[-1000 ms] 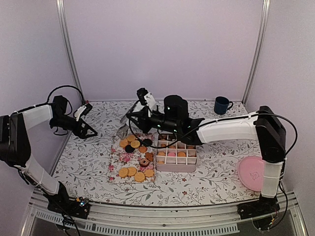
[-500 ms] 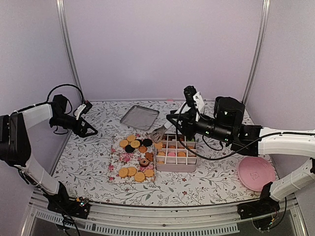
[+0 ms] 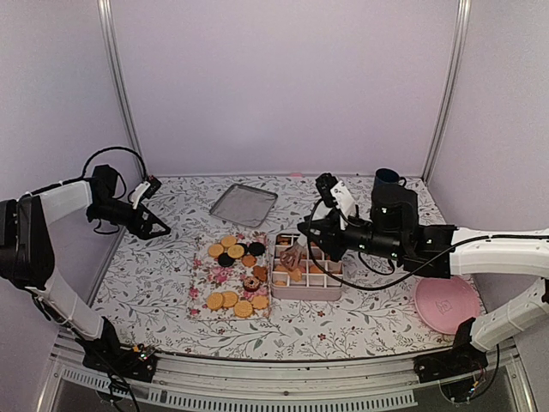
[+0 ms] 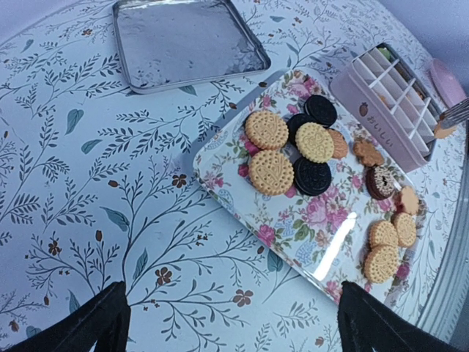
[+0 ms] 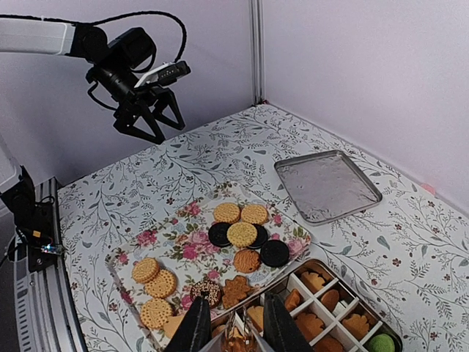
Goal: Pack the cookies
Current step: Place the fake cookies in the empty pocket of the box.
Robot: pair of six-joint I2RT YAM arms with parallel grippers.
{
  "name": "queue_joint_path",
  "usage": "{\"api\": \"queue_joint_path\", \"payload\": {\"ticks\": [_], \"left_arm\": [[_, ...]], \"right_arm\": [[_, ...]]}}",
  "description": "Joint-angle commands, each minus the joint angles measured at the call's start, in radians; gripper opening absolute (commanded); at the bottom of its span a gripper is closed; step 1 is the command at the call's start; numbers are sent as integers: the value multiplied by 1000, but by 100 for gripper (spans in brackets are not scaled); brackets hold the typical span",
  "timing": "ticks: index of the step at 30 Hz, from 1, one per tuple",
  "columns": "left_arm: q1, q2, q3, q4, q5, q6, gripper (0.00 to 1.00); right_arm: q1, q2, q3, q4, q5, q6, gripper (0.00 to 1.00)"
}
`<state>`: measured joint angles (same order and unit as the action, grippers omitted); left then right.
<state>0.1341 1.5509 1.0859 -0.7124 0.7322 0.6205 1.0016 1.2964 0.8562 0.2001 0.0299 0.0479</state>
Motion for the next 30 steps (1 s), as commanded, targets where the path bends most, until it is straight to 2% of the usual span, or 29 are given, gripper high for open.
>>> {"api": "queue_joint_path", "payload": {"ticks": [1,8,16,24,30], "left_arm": [[9,15,22,-1,11,10,99],[9,14,20,0,3,13,99],[9,6,13,11,-5,5,99],[9,0,19,11,-13,1,99],[9,-4,14,12,-19,2,99]], "right_arm": [[3,21,-10,30,36,-31,0],[3,53,-14,34,28,-32,0],[3,49,-9,32,33,-37,23],[2,45,38,11,34,-88,30],[3,54,65,11,38,-103,31]]}}
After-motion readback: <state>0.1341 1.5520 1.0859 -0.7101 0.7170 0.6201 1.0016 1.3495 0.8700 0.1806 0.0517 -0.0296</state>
